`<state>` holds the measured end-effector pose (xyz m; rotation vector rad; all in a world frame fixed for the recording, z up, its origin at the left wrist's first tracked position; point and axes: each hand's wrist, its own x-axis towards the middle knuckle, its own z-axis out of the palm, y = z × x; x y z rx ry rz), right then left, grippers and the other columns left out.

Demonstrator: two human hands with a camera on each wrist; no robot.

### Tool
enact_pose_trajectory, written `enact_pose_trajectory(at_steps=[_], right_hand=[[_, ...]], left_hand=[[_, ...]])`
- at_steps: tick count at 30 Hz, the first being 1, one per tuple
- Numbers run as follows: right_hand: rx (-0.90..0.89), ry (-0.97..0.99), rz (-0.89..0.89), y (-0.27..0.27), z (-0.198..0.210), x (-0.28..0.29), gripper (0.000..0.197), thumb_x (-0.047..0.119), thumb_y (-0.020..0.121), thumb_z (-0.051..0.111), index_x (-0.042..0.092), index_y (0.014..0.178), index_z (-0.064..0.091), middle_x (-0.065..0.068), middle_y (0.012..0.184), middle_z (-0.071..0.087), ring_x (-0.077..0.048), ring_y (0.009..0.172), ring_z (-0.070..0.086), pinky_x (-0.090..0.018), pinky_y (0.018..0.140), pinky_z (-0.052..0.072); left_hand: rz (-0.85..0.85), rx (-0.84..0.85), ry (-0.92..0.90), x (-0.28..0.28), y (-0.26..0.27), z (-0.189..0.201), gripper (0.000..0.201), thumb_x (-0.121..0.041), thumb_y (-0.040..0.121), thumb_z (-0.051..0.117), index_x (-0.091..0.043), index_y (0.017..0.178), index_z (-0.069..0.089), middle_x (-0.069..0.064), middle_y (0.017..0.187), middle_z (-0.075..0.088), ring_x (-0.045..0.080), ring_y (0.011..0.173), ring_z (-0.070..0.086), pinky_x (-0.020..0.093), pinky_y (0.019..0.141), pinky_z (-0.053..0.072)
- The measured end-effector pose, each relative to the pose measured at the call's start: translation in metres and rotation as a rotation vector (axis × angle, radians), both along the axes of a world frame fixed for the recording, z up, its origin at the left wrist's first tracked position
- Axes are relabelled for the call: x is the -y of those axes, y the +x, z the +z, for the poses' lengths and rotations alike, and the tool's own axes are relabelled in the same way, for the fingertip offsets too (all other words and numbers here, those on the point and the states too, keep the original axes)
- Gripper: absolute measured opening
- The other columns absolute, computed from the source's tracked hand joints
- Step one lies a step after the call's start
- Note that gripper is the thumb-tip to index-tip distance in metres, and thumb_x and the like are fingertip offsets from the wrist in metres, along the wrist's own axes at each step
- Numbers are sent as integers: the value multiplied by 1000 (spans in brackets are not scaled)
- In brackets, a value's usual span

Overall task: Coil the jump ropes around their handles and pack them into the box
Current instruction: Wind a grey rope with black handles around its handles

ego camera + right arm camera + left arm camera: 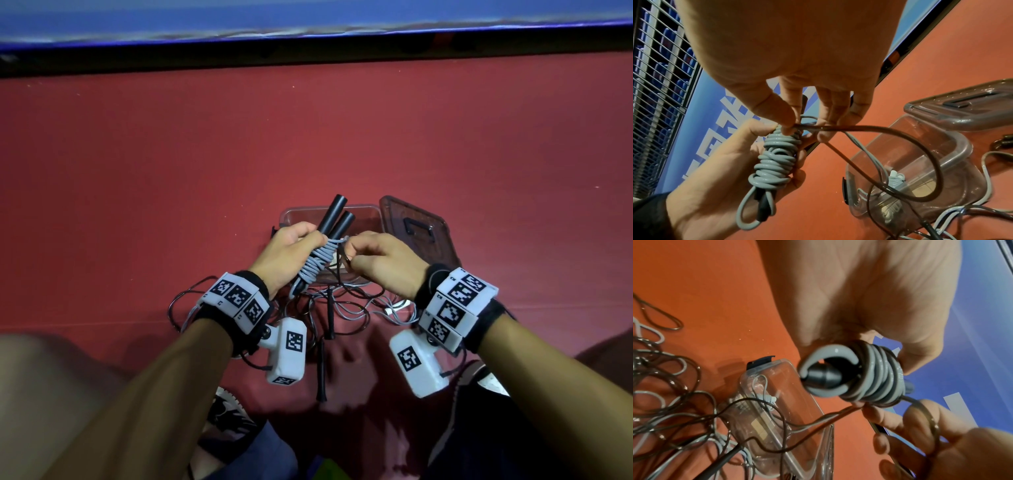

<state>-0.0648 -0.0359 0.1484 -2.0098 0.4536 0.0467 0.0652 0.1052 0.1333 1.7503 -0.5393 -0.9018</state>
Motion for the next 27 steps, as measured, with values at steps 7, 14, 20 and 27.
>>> enact_pose_trajectory(at_steps=[7, 14, 20, 27], right_hand=[[-72, -12, -110, 0, -6, 4, 39, 50, 83, 44, 23, 74, 71, 4, 80, 73, -17, 80, 66, -42, 89, 52], [-70, 12, -110, -2, -6, 3, 49, 58, 87, 66, 13, 68, 64, -2, 60, 62, -10, 58, 52, -34, 65, 45], [25, 96, -80, -3, 4, 5, 21, 10, 94, 64, 9, 75, 71, -6, 68, 61, -14, 61, 48, -27, 64, 38], [135, 107, -164, -3, 3, 9, 22, 12, 95, 62, 17, 77, 75, -6, 73, 65, -11, 59, 46, -25, 60, 36]], left_hand=[[-21, -15, -5, 0, -1, 3, 12, -19, 96, 60, -16, 91, 70, 0, 75, 70, 17, 69, 62, 33, 71, 48], [-27, 5, -10, -1, -3, 6, 11, -15, 98, 59, -16, 93, 69, 0, 78, 72, 16, 72, 65, 34, 74, 51], [-5, 32, 7, -1, 1, 8, 14, -14, 99, 56, -8, 97, 68, 5, 81, 67, 13, 70, 60, 26, 68, 48], [7, 30, 4, -1, 5, 5, 15, -16, 99, 57, -14, 89, 68, 2, 79, 69, 15, 72, 62, 33, 75, 48]])
